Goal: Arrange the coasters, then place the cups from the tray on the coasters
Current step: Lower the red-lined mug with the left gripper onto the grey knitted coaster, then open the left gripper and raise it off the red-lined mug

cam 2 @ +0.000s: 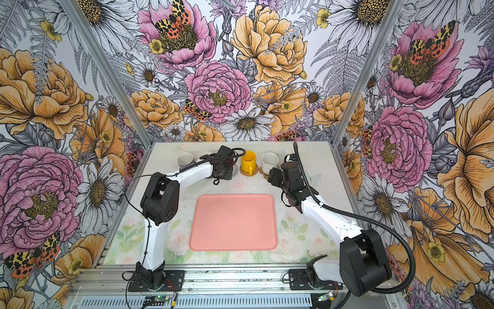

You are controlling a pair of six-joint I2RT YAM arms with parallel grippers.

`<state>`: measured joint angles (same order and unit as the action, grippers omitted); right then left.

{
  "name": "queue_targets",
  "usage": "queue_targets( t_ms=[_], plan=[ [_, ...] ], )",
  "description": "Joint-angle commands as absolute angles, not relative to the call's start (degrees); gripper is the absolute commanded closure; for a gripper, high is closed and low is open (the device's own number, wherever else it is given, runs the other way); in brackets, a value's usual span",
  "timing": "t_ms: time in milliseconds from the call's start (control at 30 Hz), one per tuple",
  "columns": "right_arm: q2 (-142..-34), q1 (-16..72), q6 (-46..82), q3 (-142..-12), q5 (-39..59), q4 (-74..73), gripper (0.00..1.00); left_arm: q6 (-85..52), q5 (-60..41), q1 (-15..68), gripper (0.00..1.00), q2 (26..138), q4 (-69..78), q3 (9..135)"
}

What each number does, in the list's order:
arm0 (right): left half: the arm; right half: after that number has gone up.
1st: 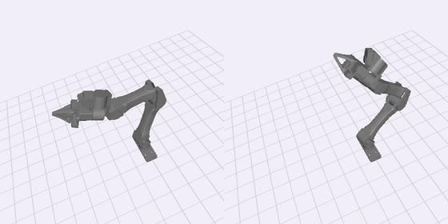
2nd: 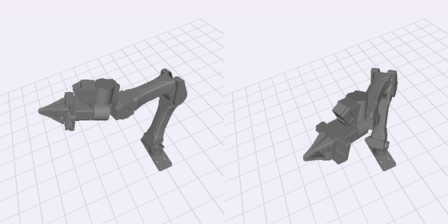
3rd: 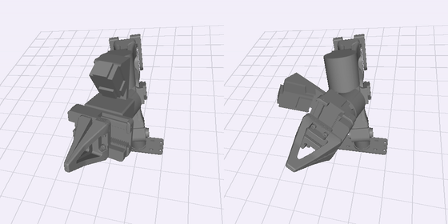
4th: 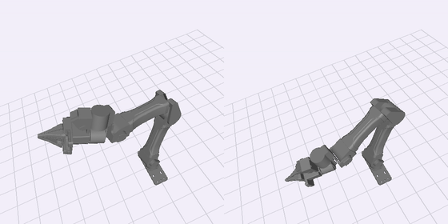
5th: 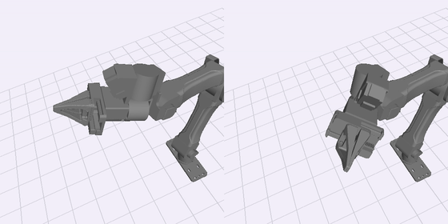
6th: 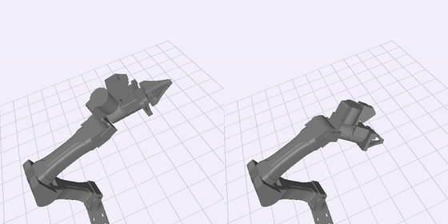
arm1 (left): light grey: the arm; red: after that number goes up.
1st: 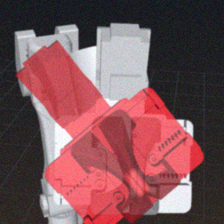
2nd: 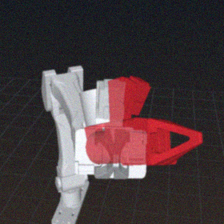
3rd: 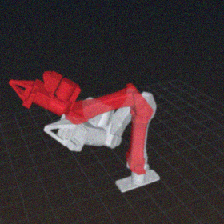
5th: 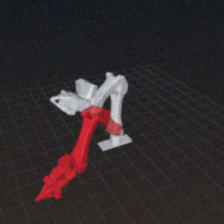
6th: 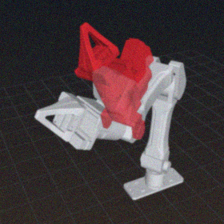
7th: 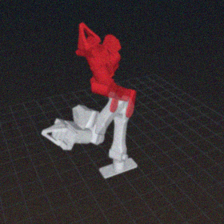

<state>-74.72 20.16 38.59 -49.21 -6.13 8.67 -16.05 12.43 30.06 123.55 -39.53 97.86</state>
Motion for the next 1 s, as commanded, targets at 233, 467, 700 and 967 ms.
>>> queue_targets(
  t_ms=[233,467,700,967],
  plan=[
    [-75.1,19.8,38.9,-48.9,-5.8,7.5,0.21,-15.7,12.4,29.9,0.44,118.0,-38.5,98.0],
    [-74.5,19.8,38.6,-48.7,-5.8,7.4,0.2,-15.4,13.5,30.9,0.43,111.6,-38.3,96.9],
    [-74.4,19.8,38.4,-48.7,-5.7,7.5,0.18,-14.6,16.1,32.0,0.4,102.9,-37.7,93.4],
    [-72.8,19.8,38.3,-48.4,-4.2,7.5,0.17,-14.5,19.3,30.6,0.32,87.4,-26.3,78.2]
  ],
)
